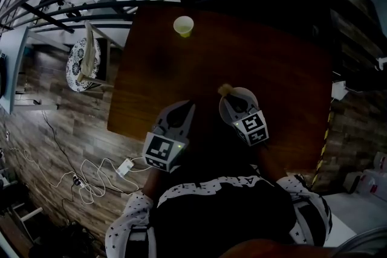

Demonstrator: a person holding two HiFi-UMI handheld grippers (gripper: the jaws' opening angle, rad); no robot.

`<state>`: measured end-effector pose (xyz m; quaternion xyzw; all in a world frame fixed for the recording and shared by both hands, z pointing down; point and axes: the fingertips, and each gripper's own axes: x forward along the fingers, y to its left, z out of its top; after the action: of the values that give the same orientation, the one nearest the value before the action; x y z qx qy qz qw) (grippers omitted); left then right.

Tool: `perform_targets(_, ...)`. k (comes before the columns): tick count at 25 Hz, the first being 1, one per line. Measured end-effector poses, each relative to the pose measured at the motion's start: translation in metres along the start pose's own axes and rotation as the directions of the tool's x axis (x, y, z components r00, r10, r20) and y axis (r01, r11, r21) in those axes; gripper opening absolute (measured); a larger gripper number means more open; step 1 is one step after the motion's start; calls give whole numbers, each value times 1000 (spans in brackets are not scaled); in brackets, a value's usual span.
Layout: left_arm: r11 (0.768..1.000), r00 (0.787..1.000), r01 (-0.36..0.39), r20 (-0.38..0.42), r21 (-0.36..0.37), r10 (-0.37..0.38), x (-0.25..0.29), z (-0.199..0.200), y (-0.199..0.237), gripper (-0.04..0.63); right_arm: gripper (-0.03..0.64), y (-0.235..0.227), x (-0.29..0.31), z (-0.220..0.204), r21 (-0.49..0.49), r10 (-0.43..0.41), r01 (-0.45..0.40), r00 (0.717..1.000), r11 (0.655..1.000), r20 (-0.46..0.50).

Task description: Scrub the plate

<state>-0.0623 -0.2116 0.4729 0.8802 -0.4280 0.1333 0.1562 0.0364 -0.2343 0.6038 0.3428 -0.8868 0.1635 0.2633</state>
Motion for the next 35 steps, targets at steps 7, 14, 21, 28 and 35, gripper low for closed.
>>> perform_targets(7,1000,1000,10,1,0,-10,-1,-3,-5,14,49,4,-1,-3,6,3,-3,1000,1000,-2)
perform_targets(14,1000,1000,-4,8,-3,4,-6,0,0,15,49,8,-2,-4,13,14,-14,1000,1000,-8)
perform_targets(21,1000,1000,3,11,-3,-3,-11,-1,-3,14,49,17,-2,-2,-4,16,-16,1000,1000,-4)
perform_targets(28,1000,1000,9,16,0,-9,-16,-2,-3,14,49,27,-2,-7,0,27,-27,1000,1000,-16)
perform_targets(35,1000,1000,11,18,1,-11,-20,-4,-4,14,49,31,-3,-2,-10,16,-16,1000,1000,-3)
